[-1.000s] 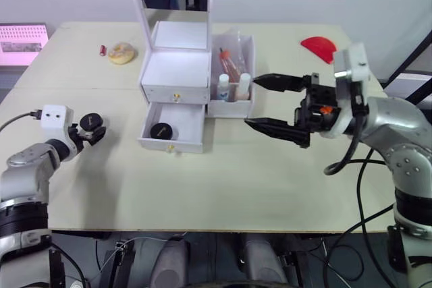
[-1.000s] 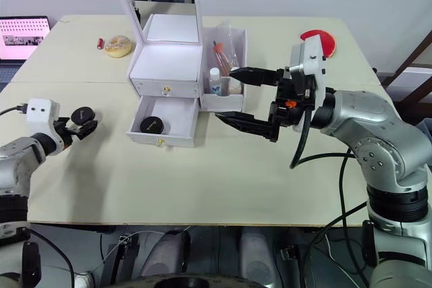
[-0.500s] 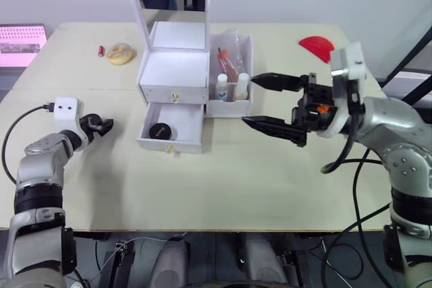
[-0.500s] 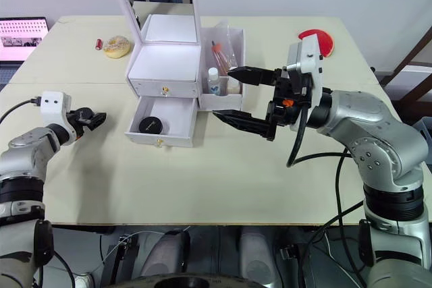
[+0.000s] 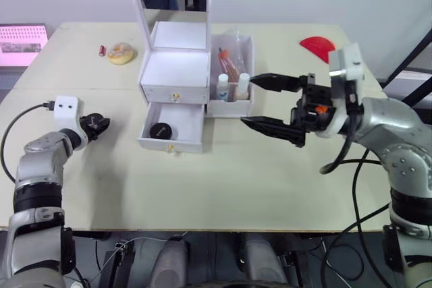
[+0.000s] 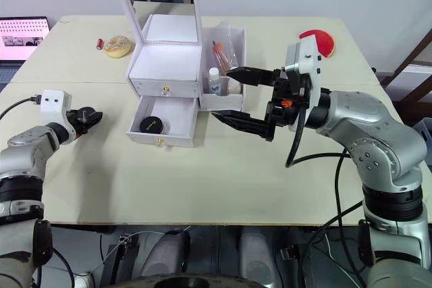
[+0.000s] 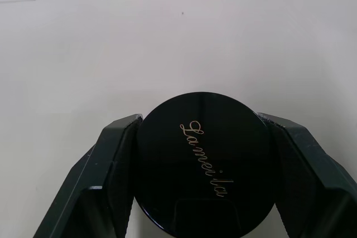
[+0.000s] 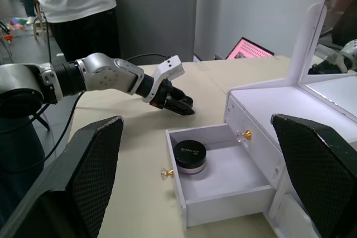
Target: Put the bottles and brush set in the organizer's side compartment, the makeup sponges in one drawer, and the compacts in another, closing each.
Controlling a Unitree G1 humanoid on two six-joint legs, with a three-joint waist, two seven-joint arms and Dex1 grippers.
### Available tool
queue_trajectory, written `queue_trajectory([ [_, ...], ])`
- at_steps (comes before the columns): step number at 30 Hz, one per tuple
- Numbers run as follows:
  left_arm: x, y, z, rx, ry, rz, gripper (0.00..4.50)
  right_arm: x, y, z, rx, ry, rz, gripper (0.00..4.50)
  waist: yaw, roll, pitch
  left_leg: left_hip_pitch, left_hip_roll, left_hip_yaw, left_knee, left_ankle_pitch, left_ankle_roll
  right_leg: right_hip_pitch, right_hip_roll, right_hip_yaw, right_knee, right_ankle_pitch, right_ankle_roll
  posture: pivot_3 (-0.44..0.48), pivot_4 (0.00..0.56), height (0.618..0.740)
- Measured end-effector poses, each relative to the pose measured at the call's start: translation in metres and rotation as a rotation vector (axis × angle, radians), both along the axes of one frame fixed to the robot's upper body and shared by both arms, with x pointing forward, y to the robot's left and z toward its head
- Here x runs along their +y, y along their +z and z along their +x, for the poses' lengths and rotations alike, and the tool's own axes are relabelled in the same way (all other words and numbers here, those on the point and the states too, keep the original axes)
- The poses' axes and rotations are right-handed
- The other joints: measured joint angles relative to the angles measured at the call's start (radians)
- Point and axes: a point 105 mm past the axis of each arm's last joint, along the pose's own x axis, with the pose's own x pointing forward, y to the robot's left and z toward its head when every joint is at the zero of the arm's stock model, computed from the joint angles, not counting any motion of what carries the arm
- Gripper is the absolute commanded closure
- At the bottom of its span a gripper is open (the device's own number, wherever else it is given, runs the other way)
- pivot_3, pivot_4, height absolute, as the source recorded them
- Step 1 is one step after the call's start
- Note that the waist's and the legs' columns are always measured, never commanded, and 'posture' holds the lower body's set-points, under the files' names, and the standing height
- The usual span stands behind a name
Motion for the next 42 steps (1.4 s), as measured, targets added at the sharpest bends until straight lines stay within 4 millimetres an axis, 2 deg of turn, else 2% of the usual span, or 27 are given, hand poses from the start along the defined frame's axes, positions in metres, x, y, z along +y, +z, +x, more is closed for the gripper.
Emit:
queue_trajectory([
  [5, -0.006, 0.010, 0.001, -0.015, -0.018, 0.022, 1.83, 0.002, -0.002, 0.000, 0.005, 0.001, -0.005, 0.00, 0.000, 0.000, 0.000, 0.000, 0.000, 0.000, 0.000, 0.000, 0.000, 0.000, 0.000, 0.000, 0.000, 0.000, 0.000, 0.000, 0.150, 0.739],
  [8, -0.021, 0.033, 0.003, -0.098, -0.090, 0.023, 1.83, 0.001, -0.003, 0.001, 0.008, -0.003, -0.007, 0.00, 0.002, 0.000, 0.000, -0.001, 0.000, 0.000, 0.000, 0.000, 0.000, 0.000, 0.000, 0.000, -0.001, 0.000, 0.000, 0.000, 0.150, 0.739],
  [11, -0.040, 0.058, -0.007, -0.174, -0.230, 0.029, 1.83, 0.000, -0.009, 0.001, 0.024, -0.014, -0.014, 0.00, -0.001, 0.000, 0.000, -0.001, 0.000, 0.000, -0.001, 0.000, 0.000, 0.000, 0.000, 0.000, -0.001, 0.000, 0.000, 0.000, 0.150, 0.739],
  [14, -0.061, 0.070, -0.027, -0.171, -0.413, -0.004, 1.83, -0.001, -0.011, 0.001, 0.028, -0.023, -0.018, 0.00, -0.006, 0.001, 0.000, -0.001, 0.000, 0.000, -0.002, 0.000, 0.000, -0.002, 0.000, 0.000, -0.001, -0.002, -0.003, 0.000, 0.150, 0.739],
  [17, -0.102, 0.083, -0.057, -0.115, -0.722, -0.076, 1.83, -0.003, -0.014, 0.003, 0.036, -0.041, -0.022, 0.00, -0.002, 0.001, 0.001, -0.002, 0.000, 0.000, -0.001, 0.000, 0.000, -0.002, 0.000, 0.000, -0.001, -0.003, -0.004, 0.000, 0.150, 0.739],
  [20, -0.133, 0.097, -0.065, -0.111, -0.918, -0.083, 1.83, -0.002, -0.014, 0.004, 0.035, -0.050, -0.020, 0.00, 0.008, 0.002, 0.001, -0.001, 0.000, 0.000, 0.001, 0.000, 0.000, 0.000, 0.000, 0.000, -0.001, -0.003, -0.004, 0.000, 0.150, 0.739],
  [23, -0.156, 0.093, -0.062, -0.073, -1.040, -0.053, 1.83, -0.002, -0.015, 0.004, 0.029, -0.065, -0.023, 0.00, 0.002, 0.002, 0.001, 0.000, 0.000, 0.000, 0.001, 0.000, 0.000, 0.001, 0.000, 0.000, -0.001, -0.003, -0.004, 0.000, 0.150, 0.739],
  [28, -0.172, 0.065, -0.045, 0.023, -1.142, 0.014, 1.83, -0.003, -0.017, 0.002, 0.025, -0.097, -0.018, 0.00, -0.003, 0.002, 0.002, 0.000, 0.000, 0.000, -0.001, 0.000, 0.000, -0.001, 0.001, 0.000, -0.001, -0.002, -0.004, 0.000, 0.150, 0.739],
  [34, -0.187, 0.063, -0.027, 0.021, -1.215, 0.044, 1.83, -0.005, -0.018, -0.003, 0.016, -0.136, -0.010, 0.00, 0.001, 0.002, 0.002, -0.003, 0.000, 0.000, -0.001, 0.000, 0.000, -0.002, 0.001, 0.000, -0.002, -0.003, -0.004, 0.000, 0.150, 0.739],
  [42, -0.197, 0.047, -0.025, 0.077, -1.283, 0.043, 1.83, -0.007, -0.020, -0.006, 0.021, -0.173, 0.002, 0.00, -0.001, 0.002, 0.002, -0.002, 0.000, 0.000, 0.000, 0.000, 0.000, -0.002, 0.001, 0.000, -0.001, -0.003, -0.004, 0.000, 0.150, 0.739],
])
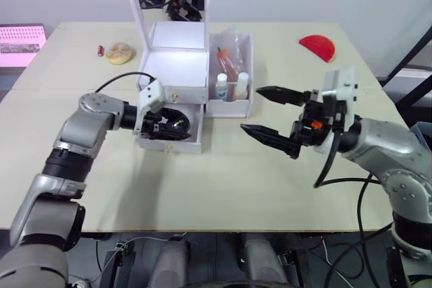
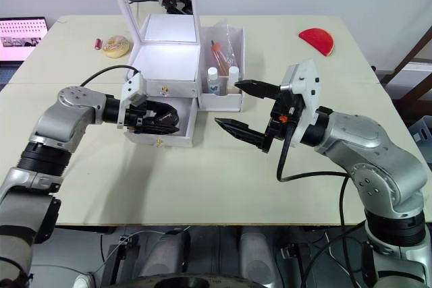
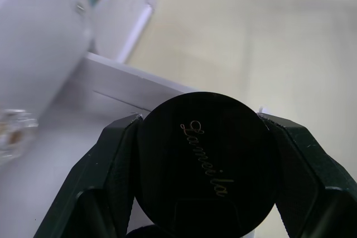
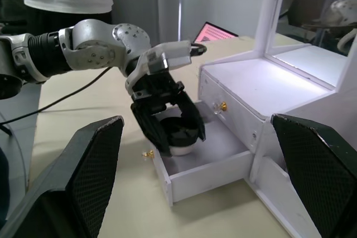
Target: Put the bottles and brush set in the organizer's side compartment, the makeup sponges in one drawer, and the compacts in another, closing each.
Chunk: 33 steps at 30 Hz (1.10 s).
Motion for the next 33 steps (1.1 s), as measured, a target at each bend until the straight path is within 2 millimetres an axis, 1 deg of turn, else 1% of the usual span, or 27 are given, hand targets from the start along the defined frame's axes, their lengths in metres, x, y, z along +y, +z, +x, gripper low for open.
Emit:
queue_trajectory([
  [5, 0.001, -0.003, 0.001, 0.008, 0.002, 0.018, 1.83, 0.000, 0.000, -0.001, -0.005, -0.007, 0.001, 0.00, 0.001, 0.000, 0.000, 0.000, 0.000, 0.000, 0.000, 0.000, 0.000, 0.000, 0.000, 0.000, 0.000, 0.000, 0.000, 0.000, 0.150, 0.739],
  [9, -0.004, -0.003, 0.002, 0.006, -0.010, 0.013, 1.83, -0.001, 0.001, -0.001, -0.007, -0.019, 0.004, 0.00, 0.003, 0.000, 0.000, 0.000, 0.000, 0.000, 0.000, 0.000, 0.000, 0.000, 0.000, 0.000, 0.000, 0.000, 0.000, 0.000, 0.150, 0.739],
  [11, -0.005, -0.005, 0.003, 0.014, -0.009, 0.008, 0.77, -0.002, 0.000, 0.000, -0.004, -0.023, 0.005, 0.00, 0.003, 0.000, 0.000, 0.000, 0.000, 0.000, 0.000, 0.000, 0.000, 0.000, 0.000, 0.000, 0.000, 0.000, 0.000, 0.000, 0.150, 0.739],
  [13, -0.007, -0.005, 0.003, 0.017, -0.012, 0.001, 0.03, -0.002, 0.000, 0.000, -0.004, -0.026, 0.005, 0.00, 0.003, 0.000, 0.000, 0.000, 0.000, 0.000, 0.000, 0.000, 0.000, 0.000, 0.000, 0.000, 0.000, 0.000, 0.000, 0.000, 0.150, 0.739],
  [17, -0.010, 0.001, 0.006, -0.001, -0.013, -0.002, 0.03, -0.002, 0.000, 0.000, -0.003, -0.029, 0.006, 0.00, 0.002, 0.000, 0.000, 0.000, 0.000, 0.000, 0.000, 0.000, 0.000, 0.000, 0.000, 0.000, 0.000, 0.000, 0.000, 0.000, 0.150, 0.739],
  [24, -0.007, 0.003, 0.008, -0.005, -0.001, -0.004, 0.03, -0.003, -0.001, 0.000, 0.003, -0.033, 0.005, 0.00, 0.001, 0.000, 0.000, 0.000, 0.000, 0.000, 0.000, 0.000, 0.000, 0.000, 0.000, 0.000, 0.000, 0.000, 0.000, 0.000, 0.150, 0.739],
  [27, 0.003, 0.012, 0.010, -0.017, 0.027, -0.007, 0.03, -0.003, -0.002, 0.000, 0.004, -0.034, 0.005, 0.00, -0.001, 0.000, 0.000, 0.000, 0.000, 0.000, 0.000, 0.000, 0.000, 0.000, 0.000, 0.000, 0.000, 0.000, 0.000, 0.000, 0.150, 0.739],
  [29, 0.015, 0.023, 0.008, -0.022, 0.051, -0.020, 0.03, -0.003, -0.002, 0.000, 0.005, -0.035, 0.004, 0.00, -0.003, 0.000, 0.000, 0.001, 0.000, 0.000, 0.000, 0.000, 0.000, 0.000, 0.000, 0.000, 0.000, 0.000, 0.000, 0.000, 0.150, 0.739],
  [32, 0.028, 0.042, -0.001, -0.031, 0.066, -0.048, 0.82, -0.004, -0.003, 0.000, 0.007, -0.039, 0.003, 0.00, -0.002, 0.000, 0.000, 0.000, 0.000, 0.000, -0.001, 0.000, 0.000, 0.000, 0.000, 0.000, 0.000, 0.000, 0.001, 0.000, 0.150, 0.739],
  [33, 0.031, 0.047, -0.005, -0.028, 0.065, -0.057, 1.25, -0.005, -0.003, 0.000, 0.009, -0.039, 0.003, 0.00, -0.002, 0.000, 0.000, 0.000, 0.000, 0.000, -0.001, 0.000, 0.000, 0.000, 0.000, 0.000, 0.000, -0.001, 0.001, 0.000, 0.150, 0.739],
])
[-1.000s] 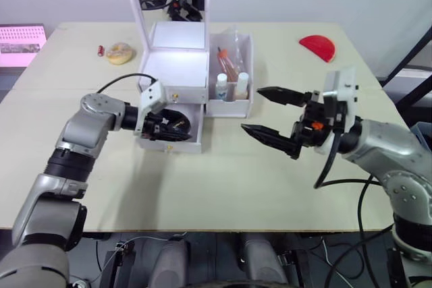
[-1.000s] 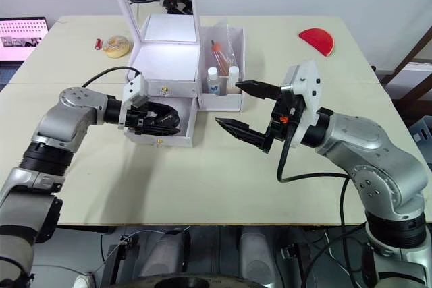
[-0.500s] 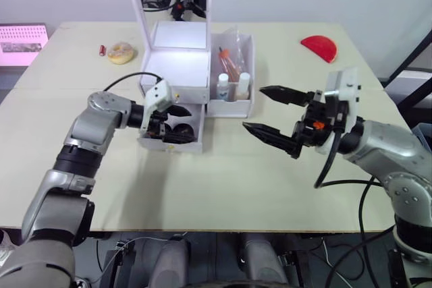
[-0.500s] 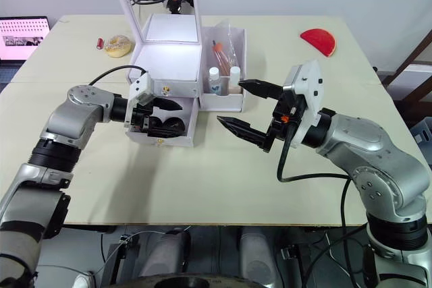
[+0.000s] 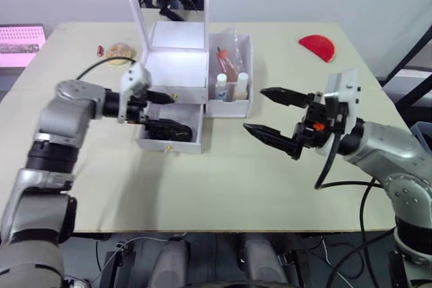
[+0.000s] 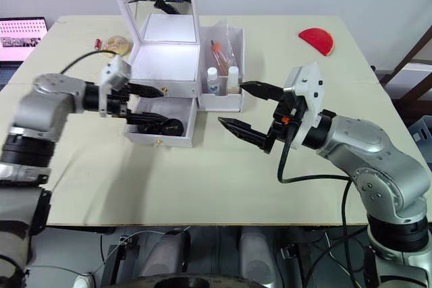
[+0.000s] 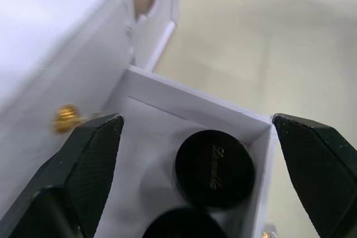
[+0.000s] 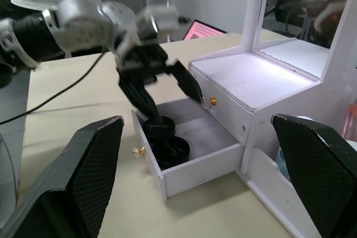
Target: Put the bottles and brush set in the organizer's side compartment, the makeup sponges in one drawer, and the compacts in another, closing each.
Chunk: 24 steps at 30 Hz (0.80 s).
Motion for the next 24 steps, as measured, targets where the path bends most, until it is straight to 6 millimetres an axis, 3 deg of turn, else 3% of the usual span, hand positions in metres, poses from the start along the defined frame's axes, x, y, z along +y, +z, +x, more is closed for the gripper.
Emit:
queue_trajectory([
  [3, 0.009, -0.001, -0.023, 0.063, -0.030, 0.003, 2.78, 0.000, 0.000, -0.001, 0.001, 0.003, -0.002, 0.00, -0.002, 0.000, 0.000, 0.000, 0.000, 0.000, -0.001, 0.000, 0.000, 0.000, 0.000, 0.000, 0.000, 0.000, 0.000, 0.000, 0.150, 0.739],
  [6, 0.019, -0.020, -0.044, 0.143, -0.044, 0.061, 4.38, 0.000, 0.000, -0.001, 0.001, 0.008, -0.004, 0.00, -0.003, 0.000, 0.000, 0.001, 0.000, 0.000, -0.001, 0.000, 0.000, 0.000, 0.000, 0.000, 0.000, -0.001, 0.000, 0.000, 0.150, 0.739],
  [10, 0.026, -0.043, -0.056, 0.195, -0.042, 0.130, 4.47, 0.000, 0.000, -0.002, 0.002, 0.013, -0.005, 0.00, 0.006, 0.000, 0.001, 0.000, 0.000, -0.001, 0.000, 0.000, 0.000, 0.000, 0.000, 0.000, 0.001, -0.001, -0.001, 0.000, 0.150, 0.739],
  [15, 0.031, -0.060, -0.047, 0.107, -0.010, 0.290, 4.47, 0.001, 0.000, -0.002, 0.003, 0.017, -0.006, 0.00, 0.005, 0.000, 0.001, 0.000, 0.000, 0.000, 0.001, 0.000, 0.000, 0.001, 0.000, 0.000, 0.000, 0.000, -0.001, 0.000, 0.150, 0.739],
  [22, 0.016, -0.066, -0.017, 0.033, 0.064, 0.270, 4.47, 0.000, 0.000, -0.002, 0.004, 0.015, -0.006, 0.00, 0.005, 0.001, 0.001, 0.000, 0.000, 0.000, 0.001, 0.000, 0.000, 0.001, 0.000, 0.000, 0.000, 0.000, -0.001, 0.000, 0.150, 0.739],
  [24, 0.012, -0.064, 0.002, -0.023, 0.132, 0.249, 4.47, 0.000, 0.000, -0.002, 0.003, 0.014, -0.005, 0.00, 0.009, 0.001, 0.001, 0.001, 0.000, -0.001, 0.001, 0.000, 0.000, 0.001, 0.000, 0.000, 0.001, 0.000, -0.001, 0.000, 0.150, 0.739],
])
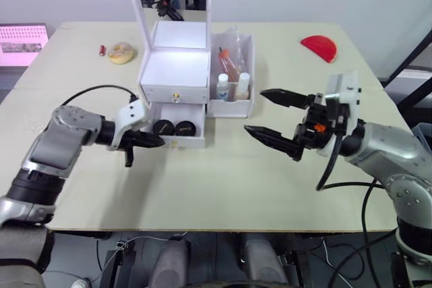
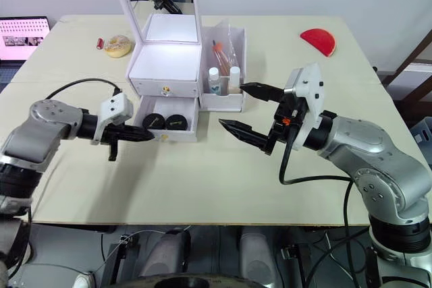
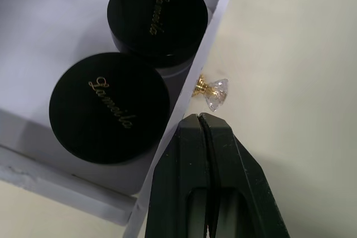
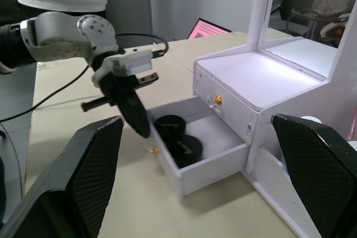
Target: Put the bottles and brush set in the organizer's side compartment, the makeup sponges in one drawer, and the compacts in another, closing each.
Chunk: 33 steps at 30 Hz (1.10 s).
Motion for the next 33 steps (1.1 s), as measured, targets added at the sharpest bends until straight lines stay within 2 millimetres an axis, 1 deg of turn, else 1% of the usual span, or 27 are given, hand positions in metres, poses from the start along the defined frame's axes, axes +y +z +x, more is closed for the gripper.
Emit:
queue_trajectory([
  [3, 0.000, -0.002, 0.020, -0.055, 0.087, -0.010, 4.47, 0.000, 0.000, 0.000, -0.001, -0.001, 0.000, 0.00, -0.003, 0.000, 0.000, 0.000, 0.000, 0.000, 0.001, 0.000, 0.000, 0.000, 0.000, 0.000, 0.000, 0.000, 0.000, 0.000, 0.150, 0.739],
  [11, -0.006, -0.005, 0.052, -0.147, 0.196, -0.034, 4.47, -0.001, 0.000, 0.000, 0.001, -0.012, 0.000, 0.00, -0.004, 0.000, 0.000, 0.000, 0.000, 0.000, -0.001, 0.000, 0.000, 0.000, 0.000, 0.000, -0.001, 0.001, 0.002, 0.000, 0.150, 0.739],
  [14, -0.008, -0.007, 0.056, -0.163, 0.200, -0.041, 4.47, -0.001, 0.000, 0.001, 0.001, -0.014, 0.000, 0.00, 0.000, 0.000, 0.000, 0.000, 0.000, 0.000, 0.000, 0.000, 0.000, 0.001, 0.000, 0.000, 0.000, 0.001, 0.002, 0.000, 0.150, 0.739],
  [19, -0.007, -0.008, 0.060, -0.178, 0.211, -0.038, 4.47, -0.001, 0.000, 0.000, 0.006, -0.013, -0.005, 0.00, -0.001, 0.000, 0.000, 0.001, 0.000, 0.000, 0.001, 0.000, 0.000, 0.001, 0.000, 0.000, 0.000, 0.001, 0.002, 0.000, 0.150, 0.739],
  [24, -0.007, -0.004, 0.056, -0.170, 0.214, -0.056, 4.47, -0.007, -0.002, -0.001, 0.025, -0.027, -0.018, 0.00, -0.003, 0.000, 0.000, 0.000, 0.000, 0.000, 0.001, 0.000, 0.000, 0.001, 0.000, 0.000, -0.001, 0.002, 0.001, 0.000, 0.150, 0.739],
  [26, -0.001, 0.006, 0.050, -0.173, 0.222, -0.096, 4.47, -0.014, -0.002, -0.001, 0.034, -0.049, -0.021, 0.00, -0.005, 0.000, 0.000, 0.000, 0.000, 0.000, 0.000, 0.000, 0.000, 0.001, 0.000, 0.000, -0.001, 0.001, 0.002, 0.000, 0.150, 0.739],
  [27, 0.003, 0.012, 0.046, -0.177, 0.226, -0.115, 4.47, -0.019, -0.003, 0.000, 0.044, -0.070, -0.031, 0.00, -0.007, 0.000, 0.000, 0.000, 0.000, 0.000, -0.001, 0.000, 0.000, 0.001, 0.000, 0.000, -0.001, 0.002, 0.005, 0.000, 0.150, 0.739],
  [29, 0.016, 0.029, 0.032, -0.182, 0.238, -0.183, 4.47, -0.035, -0.005, 0.004, 0.072, -0.126, -0.049, 0.00, -0.012, 0.000, 0.000, 0.001, 0.000, 0.000, -0.002, 0.000, 0.000, 0.000, 0.000, 0.000, -0.001, 0.002, 0.006, 0.000, 0.150, 0.739],
  [30, 0.023, 0.034, 0.027, -0.184, 0.247, -0.200, 4.47, -0.042, -0.006, 0.006, 0.086, -0.154, -0.056, 0.00, -0.011, 0.000, 0.000, 0.001, 0.000, 0.000, -0.002, 0.000, 0.001, 0.000, 0.000, 0.000, 0.000, 0.002, 0.006, 0.000, 0.150, 0.739],
  [31, 0.033, 0.041, 0.017, -0.181, 0.262, -0.230, 4.47, -0.052, -0.009, 0.009, 0.100, -0.185, -0.070, 0.00, -0.012, 0.000, 0.000, 0.001, 0.000, 0.000, -0.003, 0.000, 0.001, -0.001, 0.000, 0.000, 0.000, 0.002, 0.006, 0.000, 0.150, 0.739],
  [32, 0.041, 0.043, 0.010, -0.178, 0.277, -0.242, 4.47, -0.058, -0.011, 0.010, 0.111, -0.206, -0.083, 0.00, -0.012, 0.000, 0.000, 0.001, 0.000, 0.000, -0.003, 0.000, 0.001, -0.001, 0.000, 0.000, 0.000, 0.001, 0.006, 0.000, 0.150, 0.739],
  [33, 0.053, 0.045, 0.000, -0.174, 0.296, -0.257, 4.23, -0.066, -0.016, 0.012, 0.123, -0.231, -0.097, 0.00, -0.013, 0.000, 0.000, 0.001, 0.000, 0.000, -0.003, 0.000, 0.001, -0.001, 0.000, 0.000, 0.000, 0.000, 0.003, 0.000, 0.150, 0.739],
])
